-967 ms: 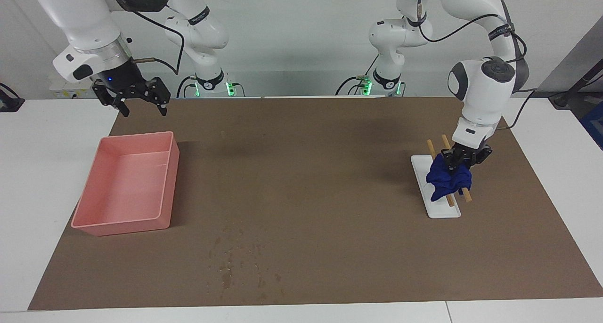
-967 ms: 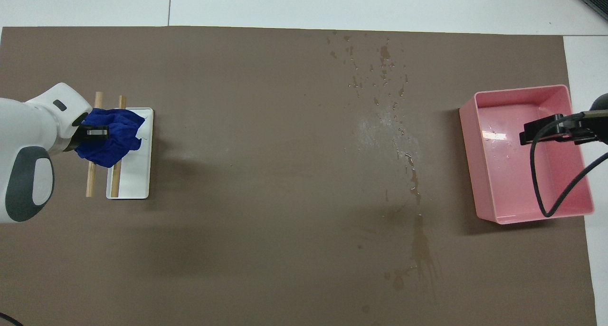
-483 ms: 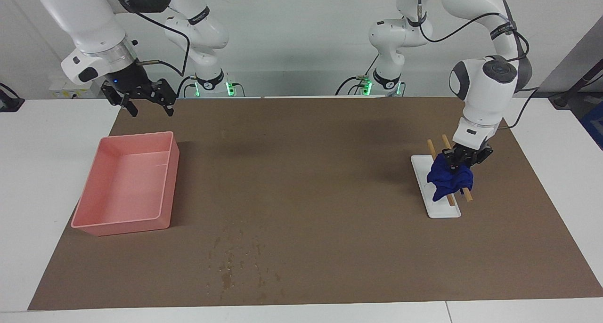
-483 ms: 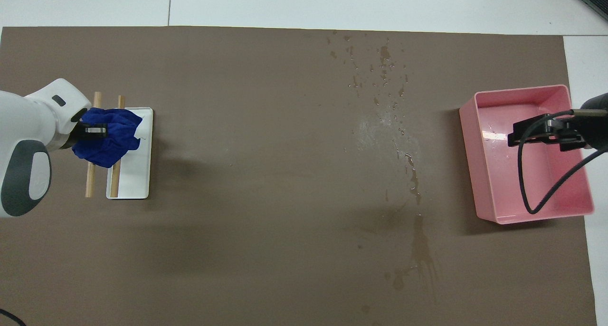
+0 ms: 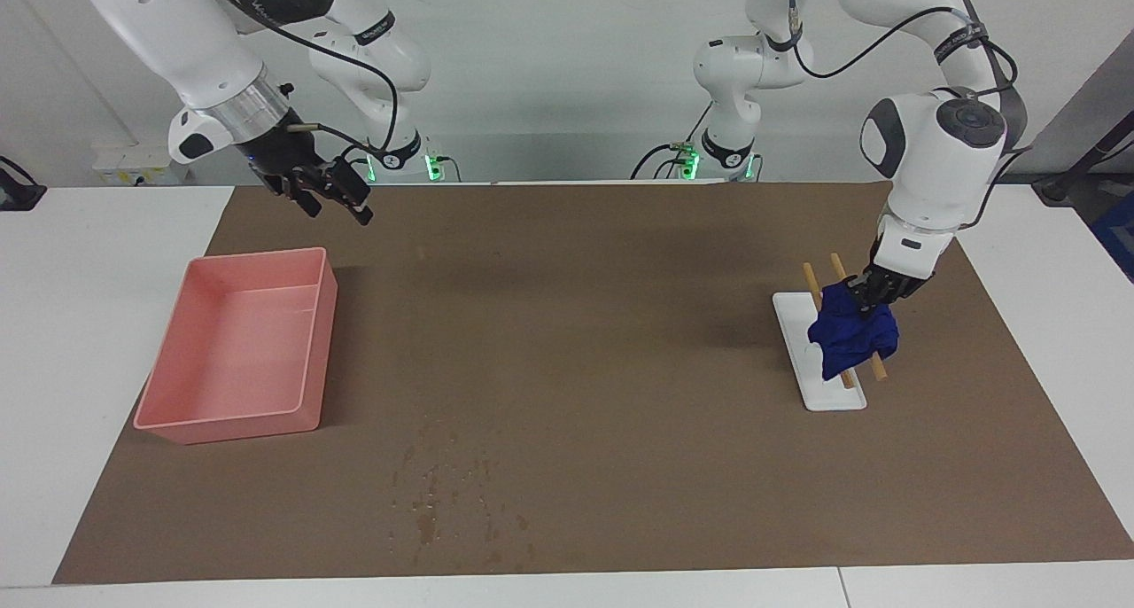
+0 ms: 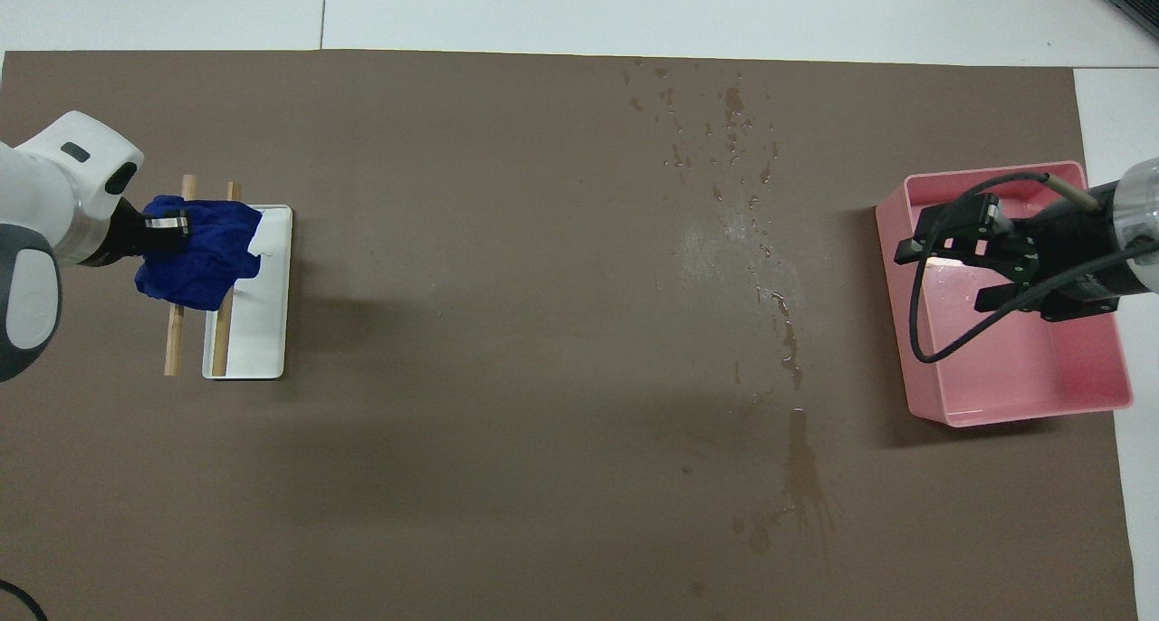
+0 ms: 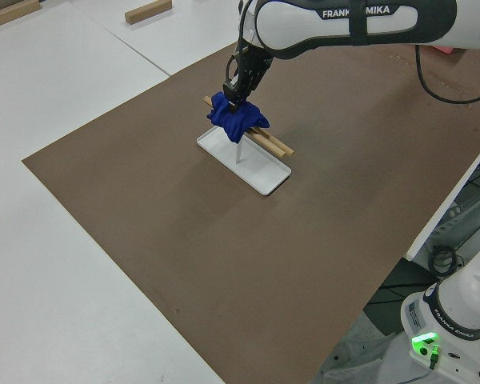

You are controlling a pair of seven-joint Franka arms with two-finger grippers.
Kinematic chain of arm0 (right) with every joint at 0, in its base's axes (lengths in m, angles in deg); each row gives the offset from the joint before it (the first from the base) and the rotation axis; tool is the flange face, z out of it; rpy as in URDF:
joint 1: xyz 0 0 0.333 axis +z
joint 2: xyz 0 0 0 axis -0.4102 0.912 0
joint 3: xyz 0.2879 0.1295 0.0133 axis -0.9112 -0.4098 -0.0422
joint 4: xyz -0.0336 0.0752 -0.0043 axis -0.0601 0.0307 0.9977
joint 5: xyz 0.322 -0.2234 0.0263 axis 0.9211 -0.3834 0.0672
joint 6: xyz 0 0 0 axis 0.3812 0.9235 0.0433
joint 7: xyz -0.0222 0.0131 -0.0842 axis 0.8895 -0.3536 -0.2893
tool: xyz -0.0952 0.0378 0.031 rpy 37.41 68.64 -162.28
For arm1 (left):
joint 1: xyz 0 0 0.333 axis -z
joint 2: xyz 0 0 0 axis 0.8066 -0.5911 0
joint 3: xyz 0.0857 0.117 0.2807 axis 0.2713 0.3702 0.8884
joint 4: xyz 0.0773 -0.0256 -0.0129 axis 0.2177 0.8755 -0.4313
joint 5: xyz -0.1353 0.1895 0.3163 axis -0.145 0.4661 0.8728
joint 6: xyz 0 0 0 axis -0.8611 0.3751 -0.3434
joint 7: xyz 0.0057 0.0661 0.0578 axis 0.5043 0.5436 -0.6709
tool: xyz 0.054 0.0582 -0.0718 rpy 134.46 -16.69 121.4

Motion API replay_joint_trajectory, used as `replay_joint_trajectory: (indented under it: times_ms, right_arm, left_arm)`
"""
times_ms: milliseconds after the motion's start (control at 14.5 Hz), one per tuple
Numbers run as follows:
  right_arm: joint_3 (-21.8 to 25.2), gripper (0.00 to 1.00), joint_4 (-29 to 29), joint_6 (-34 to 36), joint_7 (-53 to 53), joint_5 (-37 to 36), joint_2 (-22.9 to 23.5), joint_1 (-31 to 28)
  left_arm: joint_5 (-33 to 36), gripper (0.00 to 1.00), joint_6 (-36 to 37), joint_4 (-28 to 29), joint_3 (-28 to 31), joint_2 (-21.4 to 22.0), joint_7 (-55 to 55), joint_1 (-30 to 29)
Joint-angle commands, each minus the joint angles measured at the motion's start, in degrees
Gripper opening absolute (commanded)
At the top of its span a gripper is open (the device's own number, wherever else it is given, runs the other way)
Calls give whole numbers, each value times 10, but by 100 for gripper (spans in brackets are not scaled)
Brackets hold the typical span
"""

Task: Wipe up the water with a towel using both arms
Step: 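Lift the towel with the left gripper while the right gripper reaches toward it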

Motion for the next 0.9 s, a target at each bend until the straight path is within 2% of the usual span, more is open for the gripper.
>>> replay_joint_trajectory:
  times_ms: [0, 138, 276, 414, 552, 691, 829]
  right_arm:
    - [0, 100, 47, -52, -123, 70, -20, 14]
    - [0, 100, 64, -93, -229, 109, -27, 41]
    - [0, 100, 75, -122, -306, 129, -28, 68]
    - [0, 100, 104, -172, -374, 168, -38, 91]
    - [0, 100, 136, -215, -400, 203, -38, 116]
    - [0, 100, 149, -251, -413, 214, -28, 138]
    - [0, 100, 165, -285, -418, 255, -19, 160]
  left_arm:
    - [-107, 0, 50, -39, 0, -4, -119, -5]
    - [-161, 0, 51, -39, -3, 2, -251, 4]
    - [-203, 0, 45, -39, -10, 6, -430, 26]
    - [-225, 0, 37, -41, -20, 7, -567, 56]
    - [-280, 0, 34, -39, -31, 13, -647, 76]
    - [-331, 0, 9, -38, -38, 16, -681, 96]
    - [-340, 0, -25, -38, -42, 20, -724, 129]
